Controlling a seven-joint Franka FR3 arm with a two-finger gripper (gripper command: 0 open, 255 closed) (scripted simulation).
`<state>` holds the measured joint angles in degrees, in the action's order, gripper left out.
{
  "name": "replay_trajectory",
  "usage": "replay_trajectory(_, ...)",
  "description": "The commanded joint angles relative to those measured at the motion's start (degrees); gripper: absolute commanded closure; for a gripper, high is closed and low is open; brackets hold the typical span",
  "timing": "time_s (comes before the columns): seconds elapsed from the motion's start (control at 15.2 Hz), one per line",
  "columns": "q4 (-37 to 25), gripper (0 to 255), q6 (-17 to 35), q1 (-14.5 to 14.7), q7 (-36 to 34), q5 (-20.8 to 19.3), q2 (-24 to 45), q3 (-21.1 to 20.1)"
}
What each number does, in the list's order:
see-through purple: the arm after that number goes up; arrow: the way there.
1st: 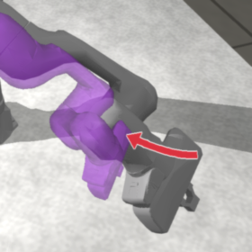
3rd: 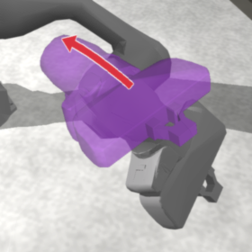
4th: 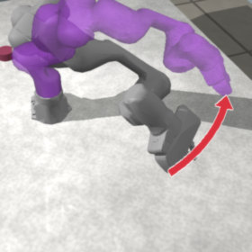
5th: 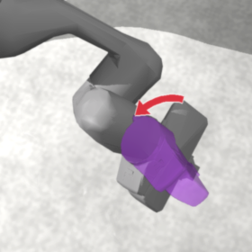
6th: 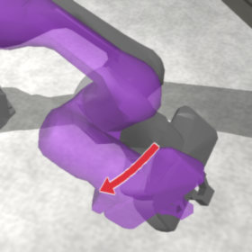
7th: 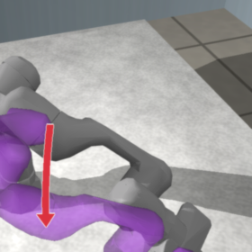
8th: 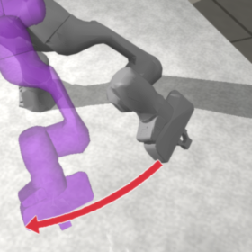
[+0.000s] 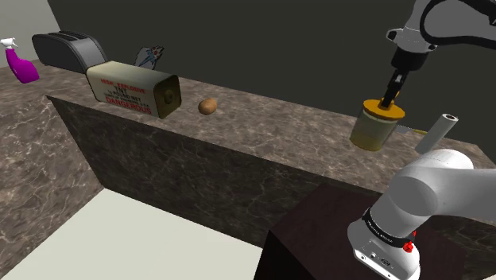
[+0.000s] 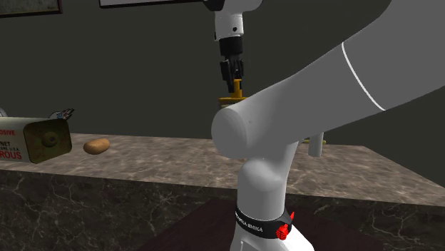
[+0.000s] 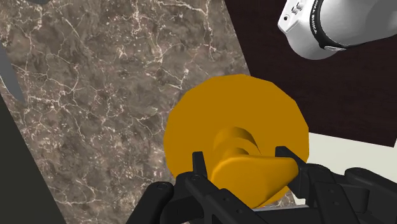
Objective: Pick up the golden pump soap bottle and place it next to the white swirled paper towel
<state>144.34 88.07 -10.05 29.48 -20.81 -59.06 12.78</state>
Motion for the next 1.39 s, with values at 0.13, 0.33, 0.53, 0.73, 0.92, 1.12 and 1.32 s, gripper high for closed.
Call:
replay_trajectory(0.13, -3.7, 255, -2.4, 0.2, 0.5, 0.6, 1.2, -0.6)
replay_trajectory(0.33, -6.4, 255, -4.2, 0.4, 0.9, 0.9, 2.1, -1.0)
replay_trajectory(0.53, -9.3, 255, -6.0, 0.5, 1.3, 1.3, 3.2, -1.3)
replay_trajectory(0.73, -12.2, 255, -7.7, 0.6, 1.8, 1.6, 4.3, -1.7)
replay_trajectory(0.92, -15.2, 255, -9.5, 0.7, 2.2, 1.9, 5.5, -2.0)
replay_trajectory(1.12, -18.3, 255, -11.3, 0.8, 2.6, 2.1, 6.8, -2.3)
replay_trajectory(1.32, -21.1, 255, -12.8, 0.8, 3.0, 2.3, 8.0, -2.5)
